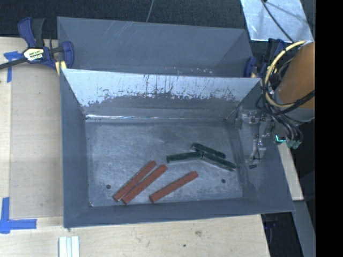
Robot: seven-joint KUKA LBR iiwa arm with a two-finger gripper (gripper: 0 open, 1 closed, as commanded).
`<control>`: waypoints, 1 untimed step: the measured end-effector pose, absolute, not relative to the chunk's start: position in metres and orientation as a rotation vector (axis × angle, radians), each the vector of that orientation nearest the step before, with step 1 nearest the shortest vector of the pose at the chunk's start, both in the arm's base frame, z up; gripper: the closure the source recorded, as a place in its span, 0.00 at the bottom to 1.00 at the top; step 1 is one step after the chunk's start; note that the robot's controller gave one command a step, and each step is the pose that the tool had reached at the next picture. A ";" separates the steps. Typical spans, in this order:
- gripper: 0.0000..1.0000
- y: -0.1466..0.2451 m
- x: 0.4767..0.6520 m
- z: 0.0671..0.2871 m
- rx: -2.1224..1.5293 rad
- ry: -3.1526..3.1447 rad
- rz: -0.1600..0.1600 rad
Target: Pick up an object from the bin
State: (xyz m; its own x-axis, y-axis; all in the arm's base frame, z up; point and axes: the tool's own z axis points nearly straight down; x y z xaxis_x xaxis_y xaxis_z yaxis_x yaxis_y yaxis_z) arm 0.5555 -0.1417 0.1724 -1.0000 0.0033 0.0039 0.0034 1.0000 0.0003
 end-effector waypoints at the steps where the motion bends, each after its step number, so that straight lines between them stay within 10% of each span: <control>1: 0.00 -0.141 0.557 0.177 -0.001 -3.145 0.002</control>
Offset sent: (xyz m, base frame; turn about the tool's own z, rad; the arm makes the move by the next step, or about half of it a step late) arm 0.0144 0.0247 -0.0983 0.1150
